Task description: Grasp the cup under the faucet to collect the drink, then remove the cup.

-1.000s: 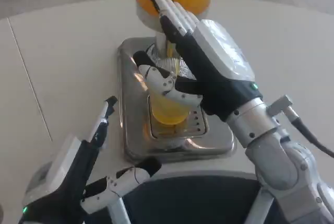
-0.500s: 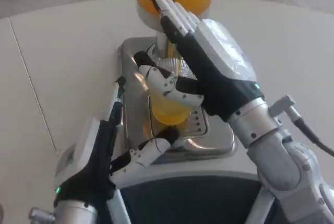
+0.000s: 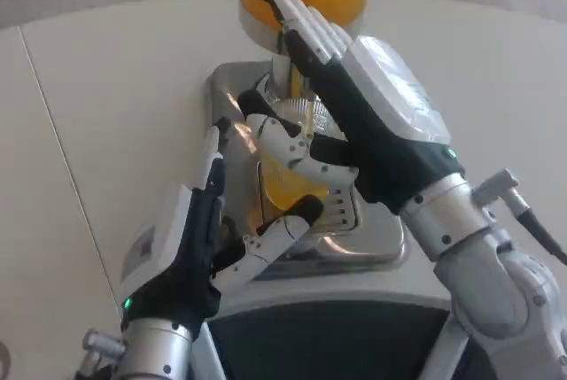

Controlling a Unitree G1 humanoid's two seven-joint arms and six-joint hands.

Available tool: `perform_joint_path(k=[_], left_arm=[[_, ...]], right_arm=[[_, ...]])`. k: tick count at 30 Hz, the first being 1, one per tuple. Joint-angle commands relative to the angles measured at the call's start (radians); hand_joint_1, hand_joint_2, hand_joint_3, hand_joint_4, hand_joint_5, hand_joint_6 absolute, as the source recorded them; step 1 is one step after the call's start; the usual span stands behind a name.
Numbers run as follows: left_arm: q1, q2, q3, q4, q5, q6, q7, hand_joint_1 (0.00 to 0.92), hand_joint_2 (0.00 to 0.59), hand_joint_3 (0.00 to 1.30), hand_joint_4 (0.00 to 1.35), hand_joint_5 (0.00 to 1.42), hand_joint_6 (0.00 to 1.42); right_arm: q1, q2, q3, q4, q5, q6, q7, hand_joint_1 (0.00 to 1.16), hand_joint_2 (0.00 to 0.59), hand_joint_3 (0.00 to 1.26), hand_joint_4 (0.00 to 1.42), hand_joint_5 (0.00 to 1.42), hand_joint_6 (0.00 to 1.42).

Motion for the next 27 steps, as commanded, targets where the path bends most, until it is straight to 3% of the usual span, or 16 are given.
perform_joint_path(k=[1, 16, 27], left_arm=[[0.001, 0.0, -0.001, 0.015, -0.005, 0.008, 0.011, 0.124, 0.069, 0.0, 0.0, 0.13, 0.31], [-0.019, 0.006, 0.006, 0.037, -0.029, 0.007, 0.007, 0.126, 0.069, 0.0, 0.0, 0.14, 0.32], [-0.076, 0.001, -0.004, 0.107, -0.045, -0.008, 0.043, 0.15, 0.065, 0.0, 0.0, 0.17, 0.34]], right_arm=[[0.072, -0.005, -0.01, -0.13, -0.009, 0.023, 0.033, 0.36, 0.507, 0.0, 0.0, 0.0, 0.0], [0.243, -0.029, -0.078, -0.447, -0.026, 0.126, 0.163, 0.41, 0.512, 0.0, 0.0, 0.0, 0.0], [0.487, -0.139, -0.145, -0.679, -0.09, 0.188, 0.343, 0.59, 0.492, 0.02, 0.0, 0.0, 0.0]])
